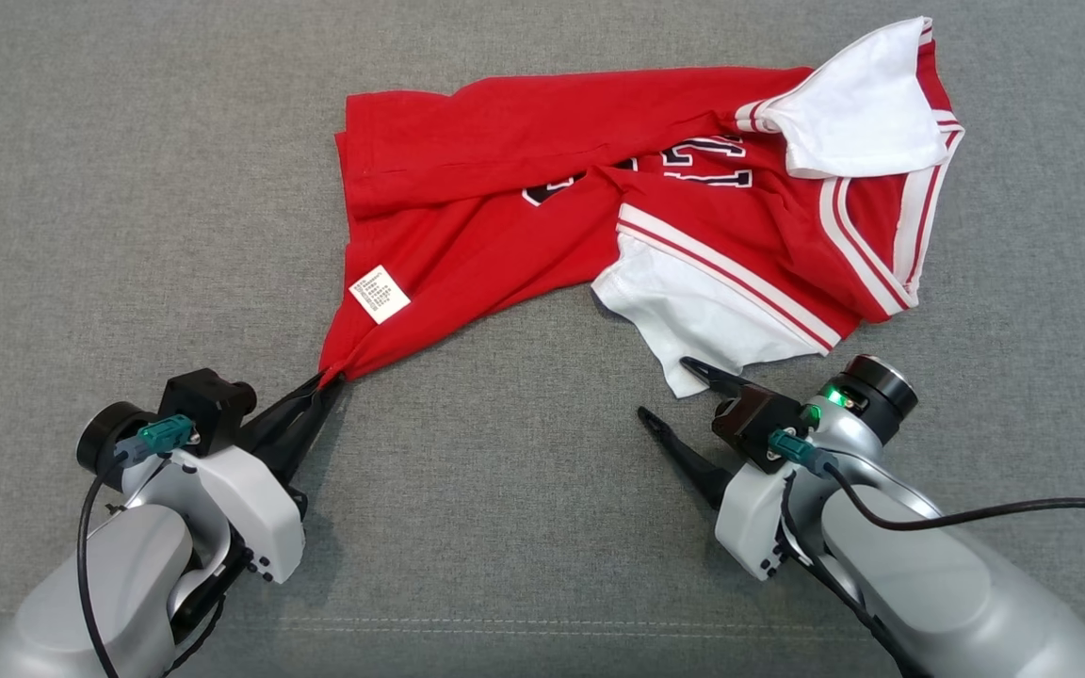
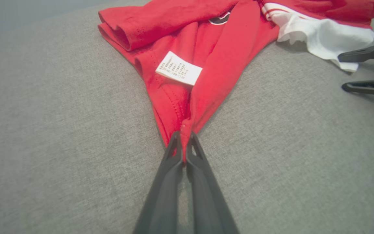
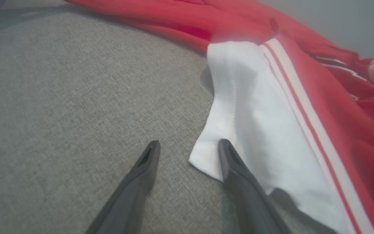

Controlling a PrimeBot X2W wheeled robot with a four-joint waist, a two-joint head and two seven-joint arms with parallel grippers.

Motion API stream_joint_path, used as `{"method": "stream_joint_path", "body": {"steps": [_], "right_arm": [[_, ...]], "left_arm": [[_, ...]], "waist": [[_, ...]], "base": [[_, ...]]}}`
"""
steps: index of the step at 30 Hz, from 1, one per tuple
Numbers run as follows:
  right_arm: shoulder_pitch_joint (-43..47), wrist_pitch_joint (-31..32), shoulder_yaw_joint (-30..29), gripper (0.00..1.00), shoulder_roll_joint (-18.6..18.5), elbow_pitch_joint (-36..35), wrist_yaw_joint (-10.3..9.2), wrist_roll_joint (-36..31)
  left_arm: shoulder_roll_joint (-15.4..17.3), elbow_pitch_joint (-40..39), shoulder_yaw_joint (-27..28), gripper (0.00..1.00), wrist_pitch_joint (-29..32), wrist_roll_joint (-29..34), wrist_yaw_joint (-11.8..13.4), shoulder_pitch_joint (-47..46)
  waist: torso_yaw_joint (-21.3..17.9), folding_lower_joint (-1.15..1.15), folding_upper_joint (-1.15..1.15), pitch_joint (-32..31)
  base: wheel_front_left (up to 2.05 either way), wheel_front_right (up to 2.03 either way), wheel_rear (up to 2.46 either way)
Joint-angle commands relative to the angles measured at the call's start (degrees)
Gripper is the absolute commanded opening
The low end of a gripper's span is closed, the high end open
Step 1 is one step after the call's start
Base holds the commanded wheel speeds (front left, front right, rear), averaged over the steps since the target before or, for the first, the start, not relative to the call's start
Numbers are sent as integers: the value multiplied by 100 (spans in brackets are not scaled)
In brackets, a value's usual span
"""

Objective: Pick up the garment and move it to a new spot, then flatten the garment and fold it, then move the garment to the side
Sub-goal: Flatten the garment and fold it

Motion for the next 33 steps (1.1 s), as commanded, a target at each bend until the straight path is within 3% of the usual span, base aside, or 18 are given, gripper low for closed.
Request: {"method": "stream_joint_path", "body": {"steps": [1,3,7,10,12,13,24,33], "right_arm": [[86,101,20,91,-8,72,3,-39],[60,115,-3,87,-3,138,3,-84],[18,172,-77,70,15,261,3,-169],[6,241,-136,38,8,364,3,-226],[-2,280,-185,8,-1,416,3,-256],[-5,281,-213,0,-4,431,3,-264],[-84,-108,-683,0,15,84,3,-225],[-44,-239,-935,0,-173,-982,3,99]], "left_arm": [[223,-74,230,0,-74,-44,3,-111],[223,-79,237,0,-74,-42,3,-114],[225,-89,250,0,-74,-38,3,-131],[228,-87,244,0,-74,-32,3,-146],[232,-82,242,0,-74,-33,3,-152],[235,-79,240,0,-74,-33,3,-155],[275,-70,276,0,-74,-59,3,-128],[349,-162,354,0,-74,-7,3,-92]], "waist": [[-10,0,0,5],[-27,0,0,15],[-61,0,0,32],[-77,0,0,28],[-87,0,0,18],[-91,0,0,12],[-173,0,0,-94],[-293,0,0,-339]], "base": [[0,0,0],[0,0,0],[0,0,0],[0,0,0],[0,0,0],[0,0,0],[0,0,0],[0,0,0]]}}
